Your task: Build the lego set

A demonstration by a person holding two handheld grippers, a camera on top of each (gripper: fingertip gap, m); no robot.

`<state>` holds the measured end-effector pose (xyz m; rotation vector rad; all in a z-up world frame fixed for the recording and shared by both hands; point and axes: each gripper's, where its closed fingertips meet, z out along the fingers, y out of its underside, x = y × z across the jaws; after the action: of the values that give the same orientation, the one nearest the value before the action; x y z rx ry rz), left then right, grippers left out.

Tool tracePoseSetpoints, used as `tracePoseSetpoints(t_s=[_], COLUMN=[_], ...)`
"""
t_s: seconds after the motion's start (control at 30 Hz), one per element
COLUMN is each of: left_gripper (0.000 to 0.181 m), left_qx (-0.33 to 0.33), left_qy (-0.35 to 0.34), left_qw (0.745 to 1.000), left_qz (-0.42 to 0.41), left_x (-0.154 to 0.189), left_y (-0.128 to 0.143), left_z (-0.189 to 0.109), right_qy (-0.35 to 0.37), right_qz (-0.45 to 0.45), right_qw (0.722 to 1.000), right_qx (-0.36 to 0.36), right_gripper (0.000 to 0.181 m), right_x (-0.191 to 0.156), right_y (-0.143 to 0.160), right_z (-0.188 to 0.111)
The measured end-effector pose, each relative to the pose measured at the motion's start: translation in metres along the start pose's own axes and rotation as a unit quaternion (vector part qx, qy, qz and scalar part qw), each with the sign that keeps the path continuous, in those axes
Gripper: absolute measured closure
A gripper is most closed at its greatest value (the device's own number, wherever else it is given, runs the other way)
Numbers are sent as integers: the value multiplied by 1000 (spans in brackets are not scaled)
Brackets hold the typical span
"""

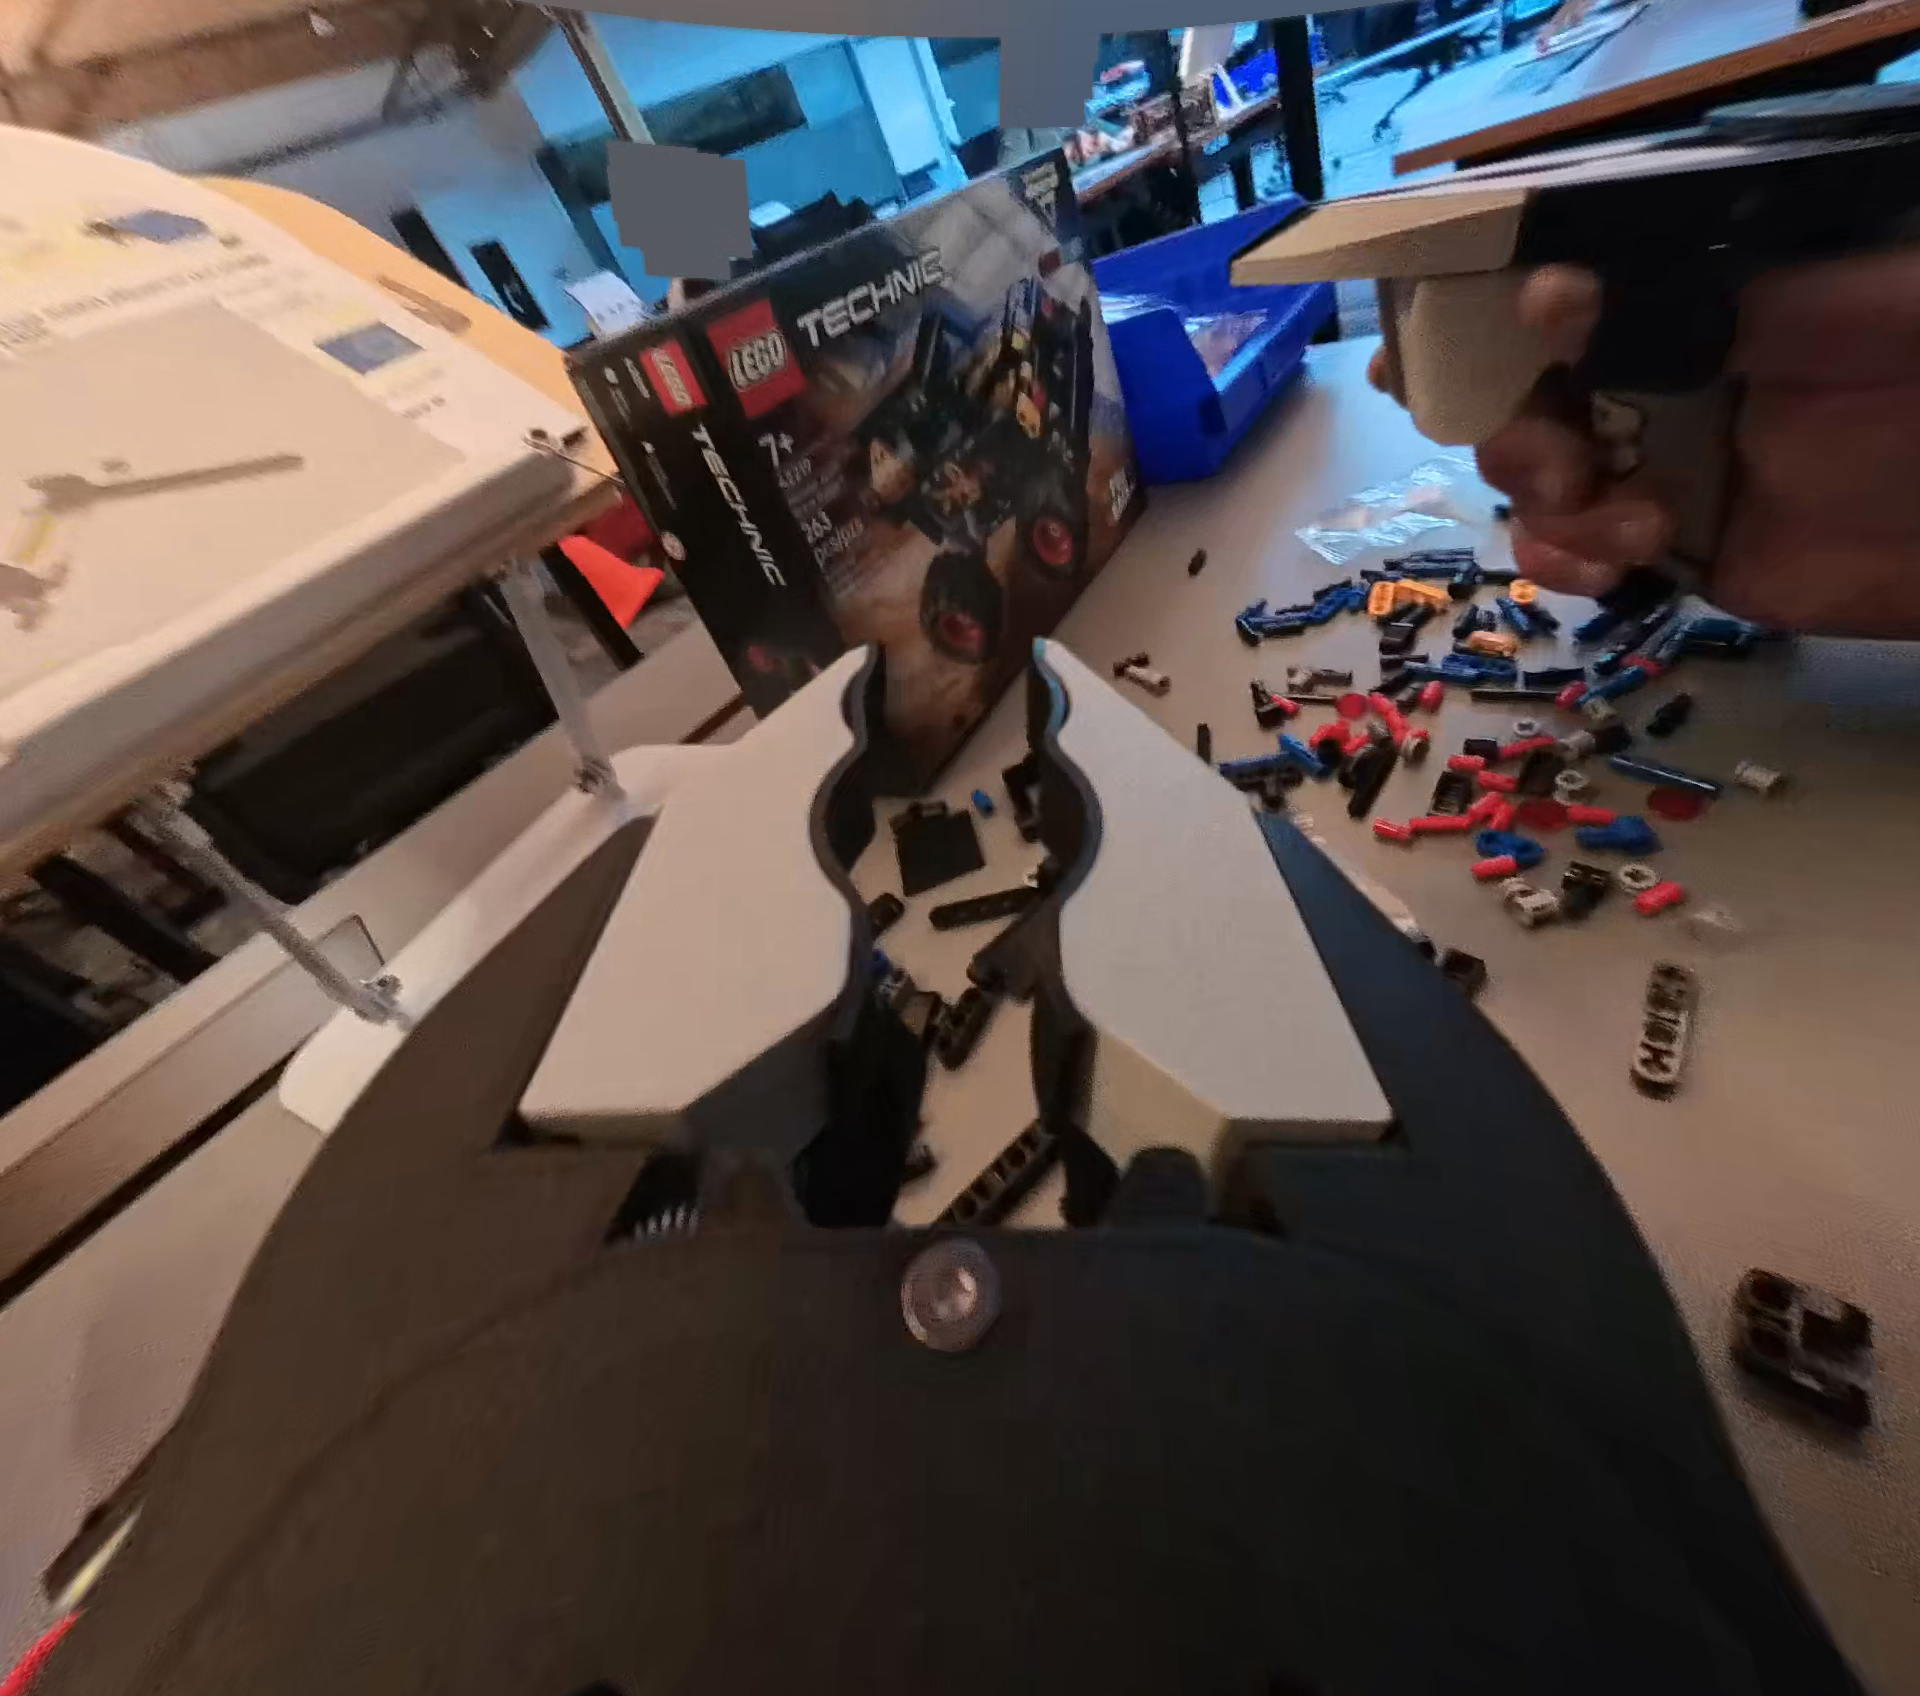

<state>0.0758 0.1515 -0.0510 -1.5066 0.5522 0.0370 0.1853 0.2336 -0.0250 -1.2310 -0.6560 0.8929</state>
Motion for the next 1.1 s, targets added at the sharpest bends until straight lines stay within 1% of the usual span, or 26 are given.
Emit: tracePoseSetpoints(t_s=[0.07,0.17,0.23,0.3,0.33,0.37,0.43,0.47,0.53,0.6,0.67,0.77,0.87,1.0,1.1], left_gripper=[154,154,154,153,151,151,157,158,159,158,155,154,155,154,151], left_qx=[-21,-22,-28,-26,-29,-15,10,11,-5,-35,-58,-50,-40,-51,-72], left_qy=[7,0,2,-5,0,-2,-10,-17,-39,-37,-35,-35,-33,-29,-37], left_qw=[1000,1000,1000,999,999,999,994,992,988,986,988,994,996,998,997], left_qz=[-14,-9,4,25,32,49,106,127,147,156,135,94,69,21,7], left_x=[1,-3,0,0,4,9,17,18,13,11,6,-2,-4,-9,-15], left_y=[7,5,4,-6,-13,-25,-41,-41,-28,-4,12,10,8,22,37], left_z=[4,2,-3,-8,-11,-15,-21,-21,-16,-6,1,0,-5,-4,-4], right_qy=[-12,-12,-30,-54,-68,-78,-81,-79,-64,-55,-40,-33,-39,-58,-59], right_qz=[-3,-18,-17,-45,-53,-61,-96,-112,-131,-118,-117,-114,-114,-107,-89], right_qw=[1000,1000,999,998,996,995,992,991,989,991,992,993,992,992,994], right_qx=[-8,-13,-17,-3,-1,4,10,9,-7,-23,-20,-16,-22,-24,-23], right_gripper=[178,177,174,173,173,173,172,172,171,169,169,168,167,165,164], right_x=[-6,-10,-20,-40,-50,-58,-69,-72,-67,-57,-48,-42,-46,-56,-55], right_y=[5,7,6,-4,-8,-14,-21,-21,-12,-2,-3,-6,-4,-2,-2], right_z=[3,3,5,3,3,2,-1,-1,0,2,1,-1,0,0,-2])
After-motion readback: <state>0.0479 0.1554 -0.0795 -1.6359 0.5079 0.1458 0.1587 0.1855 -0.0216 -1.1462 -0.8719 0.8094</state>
